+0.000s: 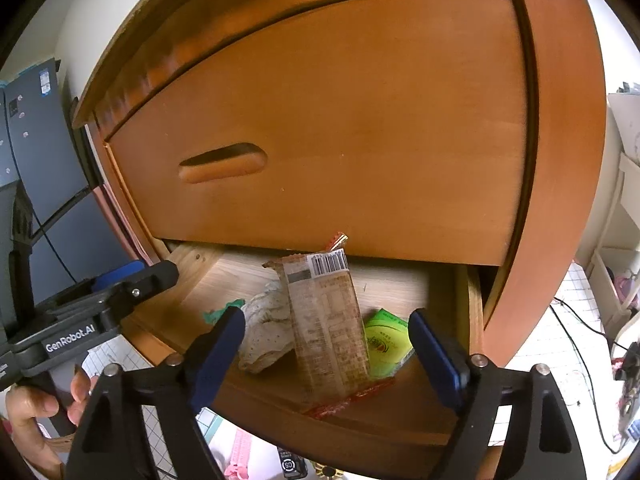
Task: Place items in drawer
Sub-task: 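Open both tools to drop the items into the drawer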
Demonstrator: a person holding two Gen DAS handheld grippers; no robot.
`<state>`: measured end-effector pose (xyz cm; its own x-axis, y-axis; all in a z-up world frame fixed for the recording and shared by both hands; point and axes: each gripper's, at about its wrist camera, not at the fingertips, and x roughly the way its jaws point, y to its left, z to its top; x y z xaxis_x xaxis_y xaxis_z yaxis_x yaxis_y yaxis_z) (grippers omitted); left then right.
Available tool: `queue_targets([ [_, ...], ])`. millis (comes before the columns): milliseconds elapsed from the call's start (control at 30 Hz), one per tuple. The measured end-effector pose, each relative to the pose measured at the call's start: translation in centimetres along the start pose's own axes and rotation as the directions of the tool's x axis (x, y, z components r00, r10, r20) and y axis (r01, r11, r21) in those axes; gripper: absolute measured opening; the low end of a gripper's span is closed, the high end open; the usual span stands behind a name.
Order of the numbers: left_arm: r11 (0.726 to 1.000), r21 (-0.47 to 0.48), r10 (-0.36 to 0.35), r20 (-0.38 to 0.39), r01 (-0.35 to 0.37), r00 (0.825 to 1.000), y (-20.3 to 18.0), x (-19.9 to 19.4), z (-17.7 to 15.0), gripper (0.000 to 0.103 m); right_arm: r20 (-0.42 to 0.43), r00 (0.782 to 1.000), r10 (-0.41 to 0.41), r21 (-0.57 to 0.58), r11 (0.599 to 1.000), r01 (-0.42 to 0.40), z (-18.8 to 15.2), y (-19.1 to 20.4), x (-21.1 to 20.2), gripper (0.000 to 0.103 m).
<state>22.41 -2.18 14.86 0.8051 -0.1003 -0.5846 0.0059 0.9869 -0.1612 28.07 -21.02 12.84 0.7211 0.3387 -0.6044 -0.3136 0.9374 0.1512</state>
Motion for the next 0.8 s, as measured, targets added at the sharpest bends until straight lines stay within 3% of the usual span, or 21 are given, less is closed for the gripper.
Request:
queue_targets([
  [33, 1.000, 0.001, -0.001, 0.003, 0.001, 1.000, 0.0, -0.1, 0.0, 0.086, 0.003, 1.000, -0.002, -0.002, 1.000, 0.002, 0.0, 0.1, -0.4, 0.090],
  [67, 1.000, 0.000, -0.002, 0.007, 0.002, 1.000, 0.0, -0.1, 0.0, 0.088, 0.005, 1.000, -0.004, -0.002, 1.000, 0.004, 0.0, 0.1, -0.5, 0.093],
  [300, 1.000, 0.008, -0.003, 0.021, 0.003, 1.000, -0.1, -0.5, 0.0, 0.088, 0.011, 1.000, -0.011, 0.048, 0.999, 0.011, 0.1, -0.3, -1.5, 0.093],
  [500, 1.000, -0.006, -0.001, 0.010, 0.001, 1.000, 0.4, -0.3, -0.2, 0.088, 0.027, 1.000, 0.003, 0.083, 0.997, -0.006, 0.3, -0.6, -1.5, 0.072],
  [800, 1.000, -0.010, -0.001, 0.005, 0.001, 1.000, 0.7, -0.2, -0.3, 0.088, -0.006, 0.997, 0.083, 0.040, 0.996, -0.082, 0.2, 1.1, -0.5, 0.066],
])
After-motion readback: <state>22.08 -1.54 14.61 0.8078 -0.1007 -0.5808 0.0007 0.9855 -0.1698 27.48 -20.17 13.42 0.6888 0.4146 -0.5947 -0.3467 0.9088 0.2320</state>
